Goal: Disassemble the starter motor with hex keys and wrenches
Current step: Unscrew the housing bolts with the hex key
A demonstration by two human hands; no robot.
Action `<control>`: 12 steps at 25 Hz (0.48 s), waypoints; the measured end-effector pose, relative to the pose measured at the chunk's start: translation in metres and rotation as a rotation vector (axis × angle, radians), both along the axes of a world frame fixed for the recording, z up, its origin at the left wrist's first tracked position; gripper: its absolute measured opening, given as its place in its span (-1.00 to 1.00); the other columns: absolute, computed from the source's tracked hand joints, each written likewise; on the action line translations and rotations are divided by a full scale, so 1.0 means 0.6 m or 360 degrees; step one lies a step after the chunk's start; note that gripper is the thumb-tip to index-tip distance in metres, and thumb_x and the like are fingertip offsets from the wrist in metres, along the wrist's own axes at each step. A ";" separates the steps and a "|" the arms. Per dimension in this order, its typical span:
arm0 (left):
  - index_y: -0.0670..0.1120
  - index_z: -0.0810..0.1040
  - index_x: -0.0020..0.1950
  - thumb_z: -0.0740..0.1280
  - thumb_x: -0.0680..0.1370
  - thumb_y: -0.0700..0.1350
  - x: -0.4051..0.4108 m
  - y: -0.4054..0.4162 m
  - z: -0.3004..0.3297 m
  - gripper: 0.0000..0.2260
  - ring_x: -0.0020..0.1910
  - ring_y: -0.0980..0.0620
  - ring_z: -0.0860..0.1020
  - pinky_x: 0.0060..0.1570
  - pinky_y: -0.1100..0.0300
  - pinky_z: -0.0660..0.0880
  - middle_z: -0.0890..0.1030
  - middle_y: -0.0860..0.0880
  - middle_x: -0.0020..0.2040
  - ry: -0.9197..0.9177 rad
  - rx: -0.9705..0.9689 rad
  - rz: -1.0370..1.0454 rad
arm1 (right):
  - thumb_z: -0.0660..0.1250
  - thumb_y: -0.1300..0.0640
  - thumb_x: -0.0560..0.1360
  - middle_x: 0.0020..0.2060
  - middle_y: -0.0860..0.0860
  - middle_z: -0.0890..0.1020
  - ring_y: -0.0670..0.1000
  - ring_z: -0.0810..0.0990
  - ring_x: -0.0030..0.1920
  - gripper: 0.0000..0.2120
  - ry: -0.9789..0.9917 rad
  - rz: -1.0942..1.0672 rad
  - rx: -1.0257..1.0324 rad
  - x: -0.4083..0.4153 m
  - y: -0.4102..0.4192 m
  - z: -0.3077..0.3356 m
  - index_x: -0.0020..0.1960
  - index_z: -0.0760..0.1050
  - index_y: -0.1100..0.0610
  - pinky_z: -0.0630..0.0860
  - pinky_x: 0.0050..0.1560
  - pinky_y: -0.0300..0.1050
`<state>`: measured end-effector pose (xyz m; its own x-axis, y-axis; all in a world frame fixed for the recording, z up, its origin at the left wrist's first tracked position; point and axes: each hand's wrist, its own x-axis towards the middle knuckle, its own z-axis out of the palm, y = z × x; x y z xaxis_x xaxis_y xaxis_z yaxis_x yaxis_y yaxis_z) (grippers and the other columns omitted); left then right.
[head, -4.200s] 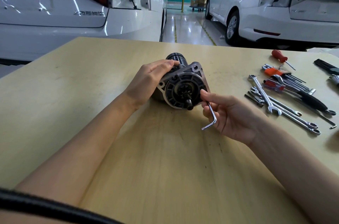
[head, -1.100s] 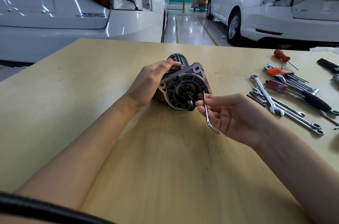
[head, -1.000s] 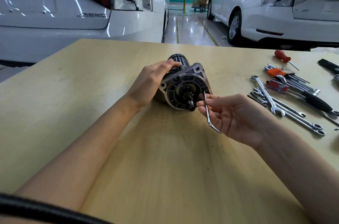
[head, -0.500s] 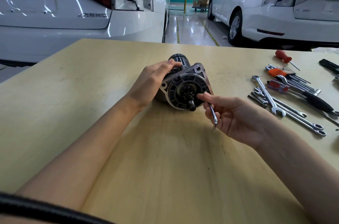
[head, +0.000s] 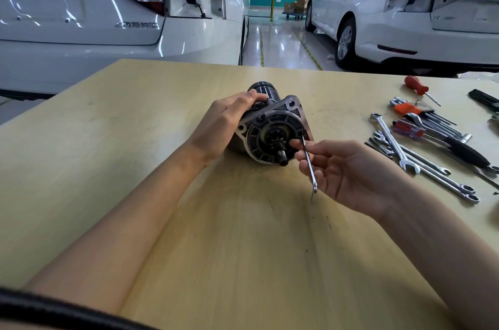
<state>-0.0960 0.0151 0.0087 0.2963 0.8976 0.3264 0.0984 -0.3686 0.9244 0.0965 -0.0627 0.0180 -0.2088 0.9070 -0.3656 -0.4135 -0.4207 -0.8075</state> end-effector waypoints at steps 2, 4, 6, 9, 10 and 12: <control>-0.02 0.61 0.11 0.07 0.68 -0.03 0.000 0.000 -0.001 -0.69 0.04 0.15 0.63 0.06 0.36 0.50 0.67 -0.01 0.06 0.0007 0.0001 0.0004 | 0.25 0.32 0.51 -0.38 0.09 0.63 -0.07 0.61 -0.45 -0.86 0.0006 -0.0005 -0.0015 -0.001 0.000 -0.001 -0.01 0.57 0.27 0.49 -0.53 -0.32; -0.02 0.61 0.12 0.07 0.68 -0.03 0.000 0.001 -0.002 -0.69 0.06 0.13 0.63 0.09 0.33 0.50 0.67 -0.01 0.07 0.0020 0.0006 0.0009 | 0.27 0.32 0.48 -0.39 0.09 0.62 -0.07 0.61 -0.46 -0.88 0.0007 -0.0009 -0.0018 -0.003 0.000 -0.001 -0.03 0.56 0.26 0.49 -0.53 -0.32; -0.01 0.61 0.12 0.07 0.68 -0.03 0.000 0.002 -0.002 -0.69 0.07 0.11 0.62 0.13 0.28 0.50 0.67 -0.01 0.07 0.0030 0.0009 0.0009 | 0.32 0.32 0.39 -0.39 0.09 0.62 -0.06 0.61 -0.46 -0.83 -0.0002 -0.0013 -0.0013 -0.004 0.000 -0.001 -0.02 0.54 0.26 0.51 -0.52 -0.32; -0.02 0.60 0.12 0.08 0.68 -0.03 0.000 0.004 -0.003 -0.70 0.10 0.09 0.61 0.20 0.20 0.49 0.67 -0.02 0.08 0.0030 0.0018 0.0008 | 0.35 0.30 0.29 -0.38 0.10 0.61 -0.06 0.60 -0.45 -0.76 -0.0014 -0.0008 -0.0006 -0.005 0.001 -0.002 -0.03 0.53 0.26 0.51 -0.52 -0.31; -0.02 0.60 0.14 0.08 0.68 -0.03 -0.001 0.005 -0.004 -0.70 0.12 0.09 0.61 0.23 0.18 0.48 0.66 -0.02 0.10 0.0036 0.0022 0.0012 | 0.35 0.29 0.29 -0.39 0.10 0.61 -0.06 0.60 -0.45 -0.77 -0.0020 -0.0004 -0.0003 -0.006 0.001 -0.002 -0.06 0.52 0.26 0.51 -0.52 -0.31; -0.03 0.60 0.16 0.08 0.67 -0.01 -0.001 0.006 -0.007 -0.70 0.14 0.08 0.60 0.25 0.15 0.47 0.66 -0.03 0.11 0.0048 0.0041 0.0009 | 0.38 0.28 0.29 -0.40 0.09 0.60 -0.07 0.59 -0.47 -0.82 -0.0053 -0.0003 0.0008 -0.006 0.002 -0.003 -0.11 0.51 0.25 0.51 -0.51 -0.32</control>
